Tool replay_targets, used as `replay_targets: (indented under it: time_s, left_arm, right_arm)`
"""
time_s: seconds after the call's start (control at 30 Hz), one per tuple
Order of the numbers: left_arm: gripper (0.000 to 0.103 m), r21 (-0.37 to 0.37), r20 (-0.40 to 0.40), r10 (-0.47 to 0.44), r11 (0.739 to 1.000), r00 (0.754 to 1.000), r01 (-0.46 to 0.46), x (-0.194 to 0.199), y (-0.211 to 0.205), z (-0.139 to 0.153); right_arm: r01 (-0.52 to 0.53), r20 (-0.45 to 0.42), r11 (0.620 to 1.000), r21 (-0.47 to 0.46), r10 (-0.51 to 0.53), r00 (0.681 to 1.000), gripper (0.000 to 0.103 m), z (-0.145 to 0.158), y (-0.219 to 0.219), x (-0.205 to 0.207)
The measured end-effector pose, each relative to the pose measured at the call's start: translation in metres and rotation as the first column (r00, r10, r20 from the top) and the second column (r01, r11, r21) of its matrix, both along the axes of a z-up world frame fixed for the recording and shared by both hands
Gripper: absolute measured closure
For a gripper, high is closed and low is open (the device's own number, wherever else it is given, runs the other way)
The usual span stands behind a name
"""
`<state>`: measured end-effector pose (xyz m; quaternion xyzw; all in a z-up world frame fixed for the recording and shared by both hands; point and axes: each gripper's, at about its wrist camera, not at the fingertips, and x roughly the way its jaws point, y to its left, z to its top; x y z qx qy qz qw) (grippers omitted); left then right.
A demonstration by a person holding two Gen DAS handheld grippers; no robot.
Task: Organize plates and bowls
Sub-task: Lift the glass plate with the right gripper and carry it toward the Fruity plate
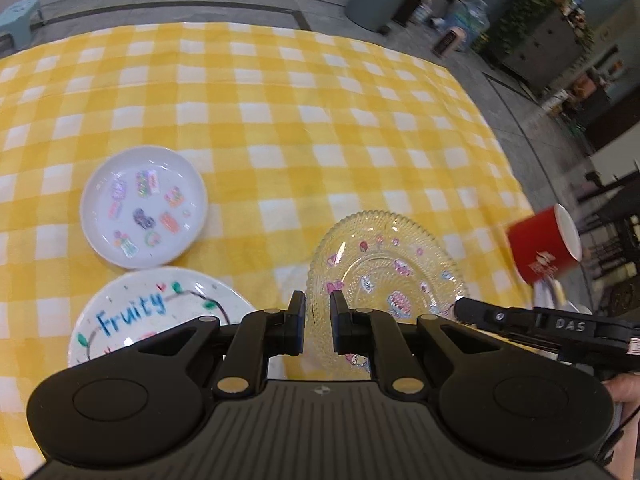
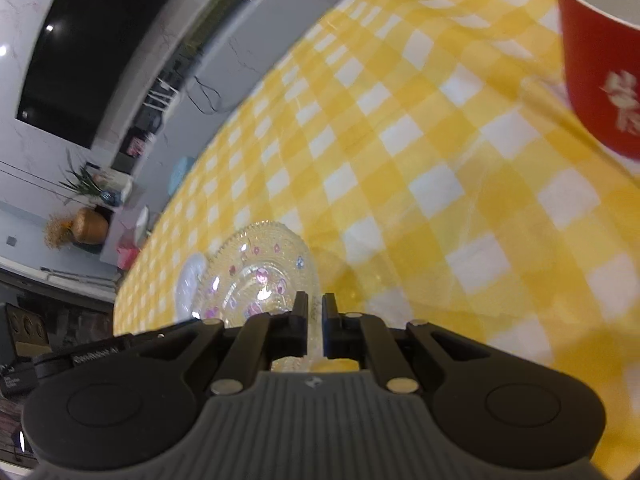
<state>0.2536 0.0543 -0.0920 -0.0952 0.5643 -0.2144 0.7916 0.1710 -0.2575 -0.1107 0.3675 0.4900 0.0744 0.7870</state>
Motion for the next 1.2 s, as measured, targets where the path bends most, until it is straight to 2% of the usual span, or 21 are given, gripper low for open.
replay_targets:
  time_s: [0.17, 0.37, 0.57, 0.73, 0.93, 1.2]
  left_arm:
    - [0.090, 0.035, -0.025, -0.068, 0.997, 0.997, 0.068, -0.012, -0.007, 0.004]
    - [0.090, 0.008, -0.062, -0.139, 0.990, 0.988, 0.139, -0.022, -0.012, 0.001]
    - [0.089, 0.014, -0.112, -0.258, 0.965, 0.960, 0.261, -0.035, -0.026, -0.008]
    - [0.089, 0.065, -0.120, -0.328, 0.939, 0.937, 0.337, -0.044, -0.040, -0.016]
    - [0.089, 0.104, -0.109, -0.375, 0.917, 0.921, 0.385, -0.052, -0.047, -0.017]
    - [0.089, 0.156, -0.095, -0.415, 0.892, 0.905, 0.425, -0.057, -0.049, -0.019]
  right_arm:
    - [0.009, -0.002, 1.000, -0.024, -0.009, 1.000, 0.098, 0.010, 0.001, -0.022]
    - [0.028, 0.004, 0.999, -0.025, -0.028, 1.000, 0.099, 0.023, -0.004, -0.052]
    - [0.045, -0.030, 0.998, -0.039, -0.046, 0.999, 0.099, 0.022, -0.008, -0.088]
    - [0.024, -0.061, 0.999, -0.039, -0.026, 0.998, 0.099, 0.013, -0.007, -0.108]
    - [0.011, -0.112, 1.000, -0.008, -0.012, 0.994, 0.098, -0.002, -0.004, -0.121]
    - [-0.023, -0.136, 1.000, -0.014, 0.021, 0.990, 0.097, -0.008, 0.005, -0.115]
